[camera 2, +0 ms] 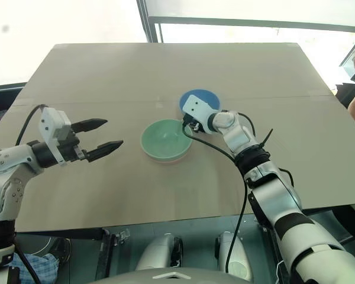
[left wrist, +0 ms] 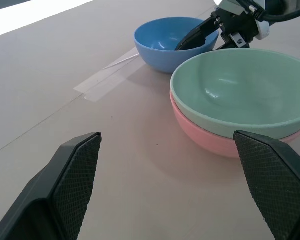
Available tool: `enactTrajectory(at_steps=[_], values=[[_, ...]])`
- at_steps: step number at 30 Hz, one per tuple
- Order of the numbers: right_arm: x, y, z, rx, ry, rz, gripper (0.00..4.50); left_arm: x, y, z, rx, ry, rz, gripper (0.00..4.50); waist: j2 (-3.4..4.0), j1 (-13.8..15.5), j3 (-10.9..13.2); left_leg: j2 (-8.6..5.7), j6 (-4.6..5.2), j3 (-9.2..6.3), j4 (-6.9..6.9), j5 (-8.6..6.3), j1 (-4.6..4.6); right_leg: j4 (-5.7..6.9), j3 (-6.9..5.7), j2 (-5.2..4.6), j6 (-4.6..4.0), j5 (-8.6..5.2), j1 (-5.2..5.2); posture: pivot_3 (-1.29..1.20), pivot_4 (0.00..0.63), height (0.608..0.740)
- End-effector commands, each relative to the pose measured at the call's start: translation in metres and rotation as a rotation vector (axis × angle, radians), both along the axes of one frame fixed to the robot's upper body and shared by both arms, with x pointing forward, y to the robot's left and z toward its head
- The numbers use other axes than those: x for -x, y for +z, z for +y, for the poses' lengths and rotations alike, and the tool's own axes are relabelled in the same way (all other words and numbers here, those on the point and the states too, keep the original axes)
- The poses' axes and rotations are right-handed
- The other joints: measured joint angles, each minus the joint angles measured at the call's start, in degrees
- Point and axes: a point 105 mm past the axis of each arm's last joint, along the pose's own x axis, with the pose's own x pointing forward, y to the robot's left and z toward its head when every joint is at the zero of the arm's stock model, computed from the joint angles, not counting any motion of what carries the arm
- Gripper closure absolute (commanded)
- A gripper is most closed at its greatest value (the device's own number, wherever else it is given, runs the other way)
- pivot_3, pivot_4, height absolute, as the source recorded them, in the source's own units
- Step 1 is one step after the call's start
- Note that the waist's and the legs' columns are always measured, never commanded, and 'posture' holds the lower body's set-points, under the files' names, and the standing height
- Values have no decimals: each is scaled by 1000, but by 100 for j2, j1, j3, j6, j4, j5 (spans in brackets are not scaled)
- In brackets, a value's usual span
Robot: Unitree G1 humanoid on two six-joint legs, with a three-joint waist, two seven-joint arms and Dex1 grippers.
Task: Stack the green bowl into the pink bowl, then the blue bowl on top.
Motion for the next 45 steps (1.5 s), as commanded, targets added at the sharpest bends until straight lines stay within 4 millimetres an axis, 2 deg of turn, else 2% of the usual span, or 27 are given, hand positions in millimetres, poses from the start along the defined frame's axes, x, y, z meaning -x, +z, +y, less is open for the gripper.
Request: enactTrajectory(at_steps=[1,3,9,12,14,16,19,22,28,30,33,36,39,40,42,45], values=[[-1,13,4,-18,21,-49,3567,1,10,0,-15,-9,-48,0,0,-1,0,0,0,0,0,0,0,0,0,0,0,0,0,0,150,740],[-1,15,6,-24,25,-55,4430,1,10,0,-17,-10,-47,0,-1,-1,-1,1,0,0,0,0,0,0,0,0,0,0,0,0,150,740],[0,20,7,-28,43,-70,4486,3,9,-2,-19,-19,-39,0,0,0,0,1,0,-1,0,0,0,0,0,0,0,0,1,0,150,740],[6,33,12,-1,123,-118,4486,3,8,-2,-20,-22,-35,0,0,2,0,1,0,-1,0,0,0,0,0,-1,0,0,1,0,150,740],[17,41,20,45,229,-146,4486,4,8,-4,-11,-36,-25,0,2,3,2,0,0,-1,0,0,0,-1,0,-1,0,0,1,0,150,740],[29,56,30,37,313,-194,4486,5,8,-6,-8,-58,-28,0,2,3,2,0,0,-1,0,0,-1,-1,0,-2,0,0,0,0,150,740],[59,83,43,2,455,-235,4486,6,12,-10,16,-87,-33,0,5,-2,4,2,0,-2,0,0,-3,1,0,0,0,0,-3,0,150,740],[84,93,45,27,548,-239,4486,8,10,-15,24,-125,-27,0,2,15,2,6,0,-8,-1,0,-4,0,-5,-1,0,0,-2,0,150,740],[127,91,50,84,696,-185,4486,8,10,-19,31,-180,-12,0,-1,74,0,2,3,-15,16,-2,-4,-4,-12,-9,0,0,5,0,150,740],[135,86,53,81,708,-151,4486,8,10,-19,22,-190,-8,0,-3,73,-1,2,3,-14,20,-1,-2,-4,-12,-9,0,0,5,0,150,740],[139,69,54,116,701,-95,4486,7,9,-19,3,-217,3,0,-6,72,-3,0,1,-14,21,0,1,1,-11,-3,-1,0,6,0,150,740],[137,61,51,155,680,-83,3457,6,11,-19,-2,-228,4,0,-6,75,-3,-2,1,-13,21,0,1,-1,-11,-2,-1,0,5,0,150,740],[131,69,54,105,626,-117,2182,7,9,-18,-12,-239,18,0,-7,72,-3,-2,2,-13,19,0,-1,-1,-11,-4,0,0,5,0,150,740],[130,70,53,101,615,-111,1975,7,8,-18,-18,-235,25,0,-7,72,-3,-2,2,-13,18,0,-1,-1,-11,-3,0,0,5,0,150,740],[129,76,51,76,602,-93,1975,5,6,-16,-36,-217,33,0,-6,74,-3,-2,1,-13,17,0,-2,-1,-11,-1,0,0,5,0,150,740],[123,100,19,-151,480,4,1975,1,10,-14,-33,-153,3,0,-8,115,-2,1,2,-15,20,0,-4,-2,-11,-4,0,0,6,0,150,740]])
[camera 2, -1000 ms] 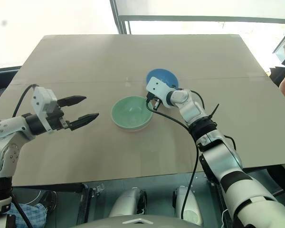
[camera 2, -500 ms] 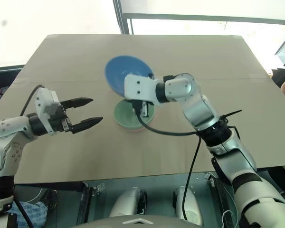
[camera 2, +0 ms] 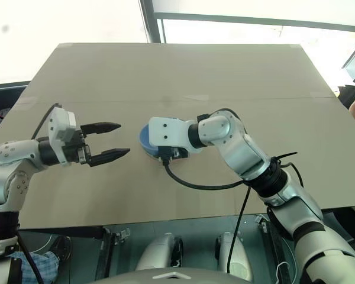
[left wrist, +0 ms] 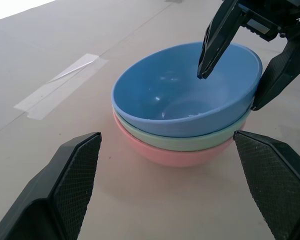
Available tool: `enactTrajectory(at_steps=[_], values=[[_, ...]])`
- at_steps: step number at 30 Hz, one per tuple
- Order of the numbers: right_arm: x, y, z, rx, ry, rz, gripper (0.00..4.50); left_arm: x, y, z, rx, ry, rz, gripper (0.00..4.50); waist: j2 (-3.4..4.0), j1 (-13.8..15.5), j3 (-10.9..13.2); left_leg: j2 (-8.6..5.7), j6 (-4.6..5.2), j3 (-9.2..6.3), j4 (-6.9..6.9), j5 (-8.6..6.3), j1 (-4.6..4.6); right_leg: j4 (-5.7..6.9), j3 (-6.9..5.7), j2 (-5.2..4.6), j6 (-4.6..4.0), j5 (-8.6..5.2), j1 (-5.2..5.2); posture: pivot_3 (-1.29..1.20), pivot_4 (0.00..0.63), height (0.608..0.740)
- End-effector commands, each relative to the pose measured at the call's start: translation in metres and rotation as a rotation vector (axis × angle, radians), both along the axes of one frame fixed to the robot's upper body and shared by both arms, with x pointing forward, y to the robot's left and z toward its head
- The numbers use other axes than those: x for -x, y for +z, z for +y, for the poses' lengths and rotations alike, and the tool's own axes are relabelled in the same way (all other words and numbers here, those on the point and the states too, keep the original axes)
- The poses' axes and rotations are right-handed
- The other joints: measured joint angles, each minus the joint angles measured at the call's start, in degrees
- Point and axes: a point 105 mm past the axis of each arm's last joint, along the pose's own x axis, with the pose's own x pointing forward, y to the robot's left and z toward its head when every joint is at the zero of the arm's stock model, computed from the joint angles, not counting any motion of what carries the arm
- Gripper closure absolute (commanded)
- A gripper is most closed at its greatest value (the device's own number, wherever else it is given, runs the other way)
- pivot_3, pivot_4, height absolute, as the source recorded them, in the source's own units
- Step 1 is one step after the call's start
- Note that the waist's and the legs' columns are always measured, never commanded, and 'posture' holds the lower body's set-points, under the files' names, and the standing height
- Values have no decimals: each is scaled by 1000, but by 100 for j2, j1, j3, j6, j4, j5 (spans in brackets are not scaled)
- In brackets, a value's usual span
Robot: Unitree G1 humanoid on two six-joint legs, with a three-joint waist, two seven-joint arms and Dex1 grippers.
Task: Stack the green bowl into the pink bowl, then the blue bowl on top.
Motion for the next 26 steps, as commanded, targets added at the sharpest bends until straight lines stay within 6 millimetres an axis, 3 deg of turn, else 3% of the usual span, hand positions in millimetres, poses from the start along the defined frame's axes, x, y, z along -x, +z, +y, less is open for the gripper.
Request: enactTrajectory(at_steps=[1,4,9,15,21,26], values=[[-7,44,-43,-250,-142,67,1975,-1,10,4,-13,66,-49,0,-2,33,-1,2,0,-1,0,0,-1,-1,-1,-1,0,0,1,0,150,740],[-6,38,-89,-325,-251,148,1975,5,0,7,-1,119,14,0,-8,151,-5,1,4,-13,-1,-3,0,-1,-13,-5,0,0,10,0,150,740],[19,13,-157,-336,-353,243,1975,24,-10,16,-16,172,18,0,3,143,4,-4,19,-8,-5,-12,-8,-12,-15,-17,0,0,13,0,150,740],[51,-25,-209,-274,-394,275,1975,36,-17,24,-3,231,-5,0,8,137,7,2,18,3,-3,-12,26,-15,-3,-14,0,-2,30,0,150,740],[60,-34,-231,-269,-384,252,1975,41,-14,28,8,237,-31,0,6,126,6,4,44,0,6,-26,80,-16,1,-20,-14,-9,84,0,150,740],[57,-33,-232,-297,-373,233,1975,36,-8,32,-9,256,-55,0,6,136,6,4,42,1,-1,-27,93,-16,4,-26,-18,-10,90,0,150,740]])
